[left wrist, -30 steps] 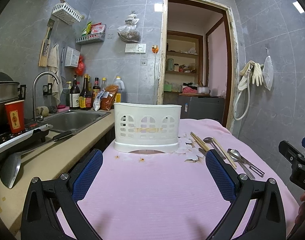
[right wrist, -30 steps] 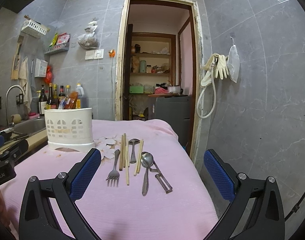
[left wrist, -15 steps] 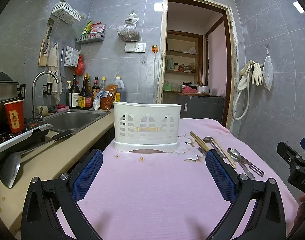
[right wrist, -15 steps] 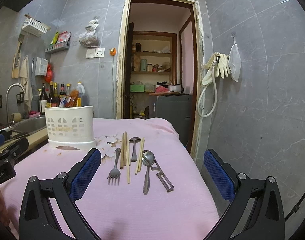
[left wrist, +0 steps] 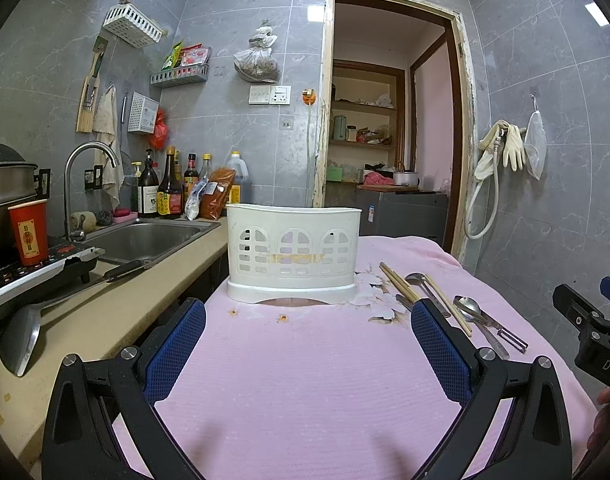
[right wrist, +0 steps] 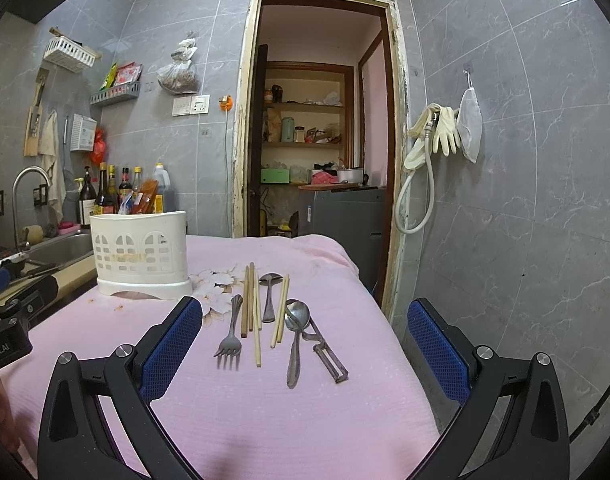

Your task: Organize utensils

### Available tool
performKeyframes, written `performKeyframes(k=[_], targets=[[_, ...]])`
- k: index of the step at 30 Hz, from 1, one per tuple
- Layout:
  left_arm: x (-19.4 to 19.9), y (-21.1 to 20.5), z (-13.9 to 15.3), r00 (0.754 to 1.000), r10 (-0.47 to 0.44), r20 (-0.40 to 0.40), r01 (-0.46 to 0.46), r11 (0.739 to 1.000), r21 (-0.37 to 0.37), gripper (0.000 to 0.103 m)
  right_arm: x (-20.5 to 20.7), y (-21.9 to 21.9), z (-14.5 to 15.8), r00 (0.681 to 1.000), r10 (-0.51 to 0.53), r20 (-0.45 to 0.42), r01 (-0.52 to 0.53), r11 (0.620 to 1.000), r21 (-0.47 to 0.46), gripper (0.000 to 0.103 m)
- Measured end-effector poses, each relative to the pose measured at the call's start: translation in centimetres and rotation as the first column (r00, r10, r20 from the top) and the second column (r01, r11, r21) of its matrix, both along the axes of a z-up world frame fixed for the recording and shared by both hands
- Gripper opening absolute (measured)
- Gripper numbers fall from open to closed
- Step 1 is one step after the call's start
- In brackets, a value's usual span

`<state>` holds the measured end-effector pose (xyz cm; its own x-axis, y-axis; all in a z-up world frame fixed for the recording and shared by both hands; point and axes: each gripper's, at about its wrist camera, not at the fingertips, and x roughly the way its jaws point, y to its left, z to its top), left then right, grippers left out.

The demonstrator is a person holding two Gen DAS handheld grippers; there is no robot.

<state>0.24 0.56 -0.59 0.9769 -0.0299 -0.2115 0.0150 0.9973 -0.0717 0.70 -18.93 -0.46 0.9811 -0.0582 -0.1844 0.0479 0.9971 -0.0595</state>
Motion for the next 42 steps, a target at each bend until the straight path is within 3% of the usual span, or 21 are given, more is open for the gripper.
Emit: performKeyframes(k=[25,33,42], targets=[[0.5,-0.5,0.3,1.000,-0.007,-0.026,0.007,1.000,0.001,0.101,0.3,0.4,-0.2,1.000,0.009,0.005,-0.009,0.999,-0.039,0.103],[3.7,-1.2,1.7,0.986,-0.096,-0.140,0.096,0.995,-0.007,0.101,2.7,-1.2,0.9,0.992,0.114,-0.048,-0.118,0.989,-0.090,0.103],[8.2,-1.9,2.6,0.947,-0.173,-0.270,0.164,0.985,-0.054,0.101,7.5,-4.5,0.9,0.976,0.093,-0.195,-0.116,0.987,-0.112,0.103]])
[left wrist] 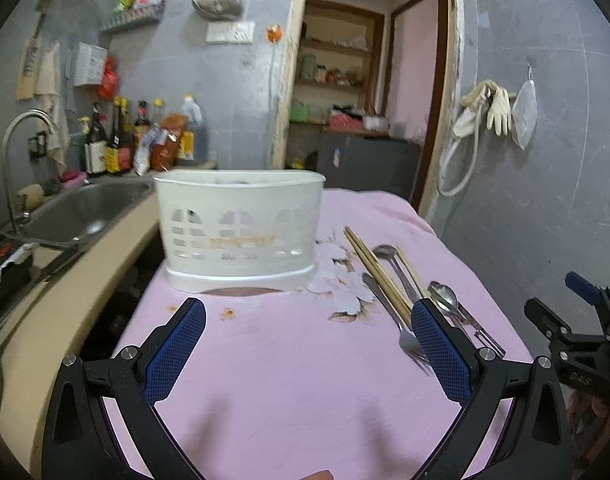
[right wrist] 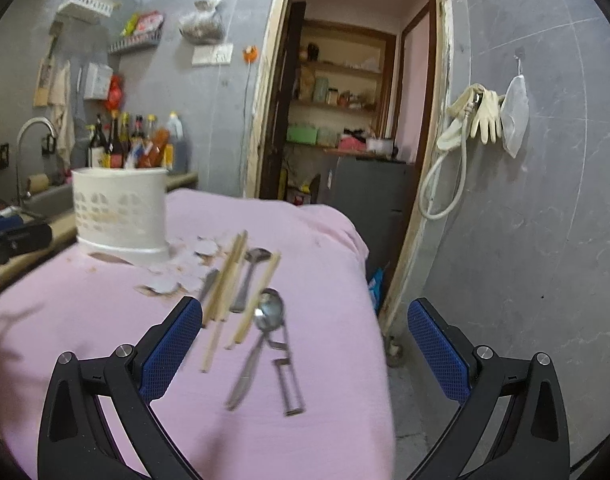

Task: Organize utensils
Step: 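Lower the left tool to the fork while the right tool approaches the peeler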

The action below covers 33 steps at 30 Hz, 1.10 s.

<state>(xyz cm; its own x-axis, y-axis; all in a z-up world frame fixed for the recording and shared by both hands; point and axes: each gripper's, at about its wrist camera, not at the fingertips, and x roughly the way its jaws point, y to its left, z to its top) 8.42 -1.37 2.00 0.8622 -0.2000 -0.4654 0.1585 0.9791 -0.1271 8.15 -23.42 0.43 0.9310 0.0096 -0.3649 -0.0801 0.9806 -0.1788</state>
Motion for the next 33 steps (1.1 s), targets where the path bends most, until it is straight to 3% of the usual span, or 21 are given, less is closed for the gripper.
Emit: performKeyframes(k=[6,12,18,25,30,33], targets=[[3.3,-0.8,-0.6,0.989,-0.065,-0.136,0.065,0.998,-0.001,0.101,2.9,-1.3,-0.4,0.995,0.044,-0.090,-0.047,0.999,-0.028,0.103],[6.3,-2.3,-1.6,0.952,-0.157,-0.264,0.159,0.987,-0.014,0.101,5.4,-1.6,-1.3,0.977,0.092,-0.190,-0.100,0.995,-0.030,0.103],[8.3,-4.1,-2.7,0.916,-0.235,-0.325,0.247,0.969,-0.007,0.100,6.8,-2.0,-2.6,0.957,0.113,-0.269,-0.129,0.991,-0.046,0.097],[11.1,-6.0,-4.0,0.866,-0.316,-0.388,0.334,0.942,-0.022,0.070,8.4,-2.5,-4.1,0.920,0.148,-0.364,-0.151,0.988,0.019,0.080],[13.2,-6.8,-5.1,0.824,-0.349,-0.446,0.353,0.932,-0.077,0.048,9.5,-2.2,-4.8,0.900,0.166,-0.403,-0.163,0.986,0.043,0.063],[14.3,-7.0,-5.6,0.817,-0.353,-0.456,0.344,0.933,-0.104,0.037,10.1,-2.2,-5.1,0.887,0.177,-0.426,-0.162,0.984,0.071,0.055]])
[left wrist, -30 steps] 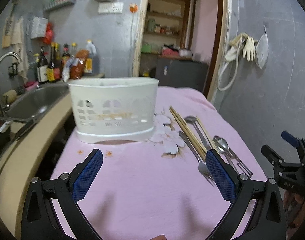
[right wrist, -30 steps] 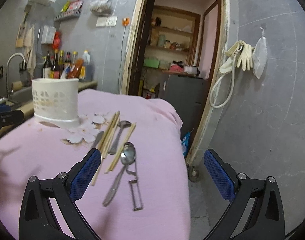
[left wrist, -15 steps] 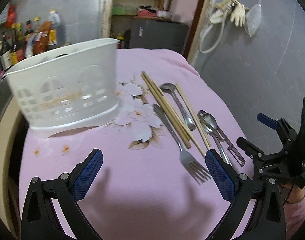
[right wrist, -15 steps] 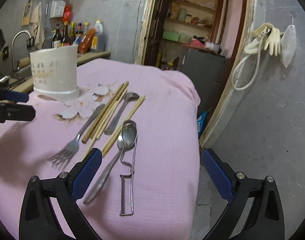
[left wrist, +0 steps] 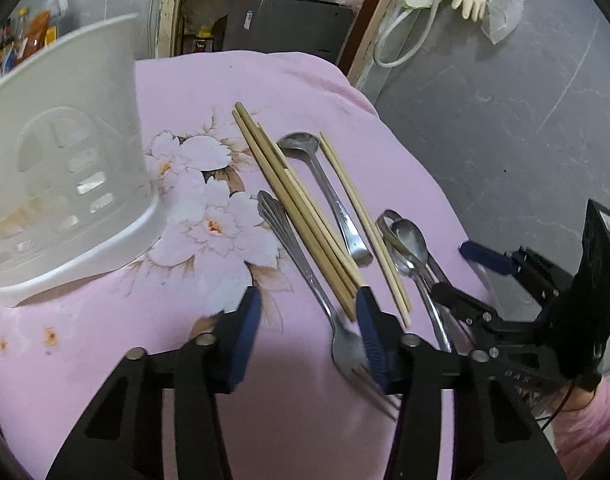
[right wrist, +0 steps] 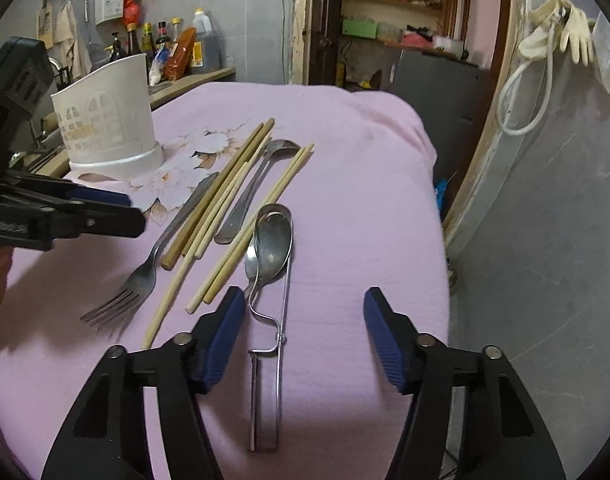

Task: Organize utensils
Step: 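Lower the left tool to the fork while the right tool approaches the peeler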

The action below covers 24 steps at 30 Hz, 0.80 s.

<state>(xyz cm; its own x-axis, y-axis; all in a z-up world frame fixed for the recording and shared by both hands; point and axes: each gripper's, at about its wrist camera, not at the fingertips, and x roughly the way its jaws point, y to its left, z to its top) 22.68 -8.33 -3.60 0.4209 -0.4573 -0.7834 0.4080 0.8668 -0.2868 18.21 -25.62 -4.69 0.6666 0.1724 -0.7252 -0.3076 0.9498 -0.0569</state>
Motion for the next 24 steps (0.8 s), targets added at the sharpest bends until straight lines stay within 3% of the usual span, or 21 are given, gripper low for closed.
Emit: performKeyframes(k=[6,10,14,19,24], targets=[[1.9,0.2,-1.2,0.995,-0.006,-0.100,0.001,0.999,-0.046,0.017,0.7,0.4,0.1,1.000,0.020,-0.010,-0.020,1.000,0.008,0.044],[3.1,0.6,-1.2,0.989,-0.013,-0.149,0.002,0.997,-0.073,0.011,1.5,1.0,0.0,0.999,0.038,-0.020,-0.038,0.999,0.014,0.036],[4.0,1.7,-1.3,0.980,-0.013,-0.201,-0.014,0.991,-0.130,0.010,2.4,1.1,-0.1,0.999,0.043,-0.031,-0.042,0.999,0.028,0.031],[4.3,2.4,-1.2,0.977,-0.020,-0.211,-0.015,0.987,-0.162,0.009,3.2,1.1,-0.1,0.996,0.060,-0.070,-0.055,0.996,0.075,0.022],[4.4,2.8,-1.4,0.977,-0.032,-0.211,-0.005,0.985,-0.174,0.008,3.5,2.1,-0.2,0.992,0.091,-0.086,-0.089,0.996,0.026,0.022]])
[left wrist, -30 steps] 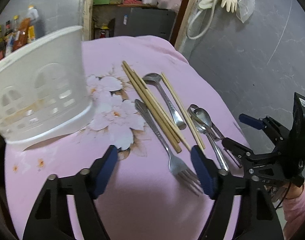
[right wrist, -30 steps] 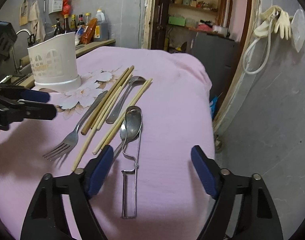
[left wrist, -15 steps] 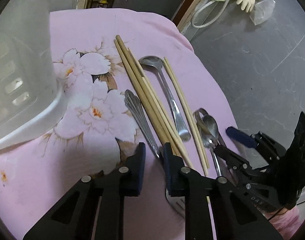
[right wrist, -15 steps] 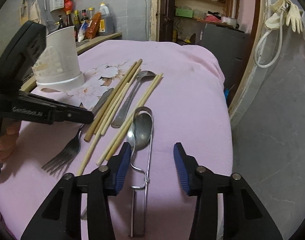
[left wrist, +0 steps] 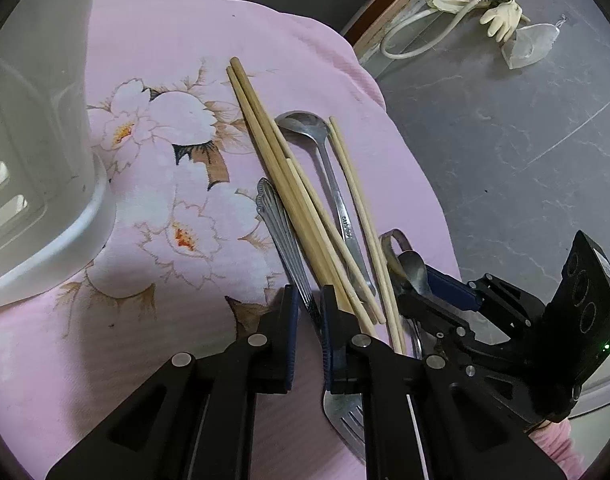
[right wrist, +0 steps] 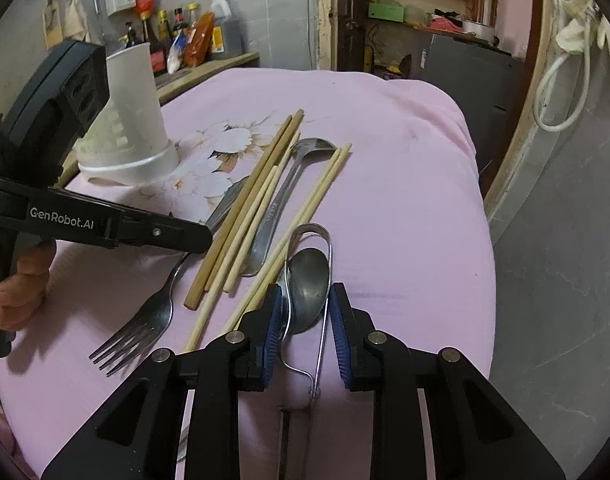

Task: Organize utensils
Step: 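Lower the left tool to the fork while the right tool approaches the peeler, then close the left tool on the fork while the right tool grasps the peeler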

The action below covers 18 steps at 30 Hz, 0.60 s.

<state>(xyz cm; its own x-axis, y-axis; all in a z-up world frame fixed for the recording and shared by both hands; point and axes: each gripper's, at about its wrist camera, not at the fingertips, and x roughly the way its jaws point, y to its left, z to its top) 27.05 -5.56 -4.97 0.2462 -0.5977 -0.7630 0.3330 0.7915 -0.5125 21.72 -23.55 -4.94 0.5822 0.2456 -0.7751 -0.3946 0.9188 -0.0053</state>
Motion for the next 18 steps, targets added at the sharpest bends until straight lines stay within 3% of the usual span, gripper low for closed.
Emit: performKeyframes(k=[8,18], targets=[[-0.5,-0.3,-0.1,1.000,0.020,-0.016,-0.020,1.000,-0.015,0.006,0.4,-1.5,0.5,0.998,-0.046,-0.033,0.049,0.992,0.112,0.019],[-2.9,-0.7,0.6,0.999,-0.012,0.035,0.009,0.995,0.096,0.005,0.4,-3.8,0.8,0.990,-0.142,0.021,0.136,0.977,0.165,0.019]])
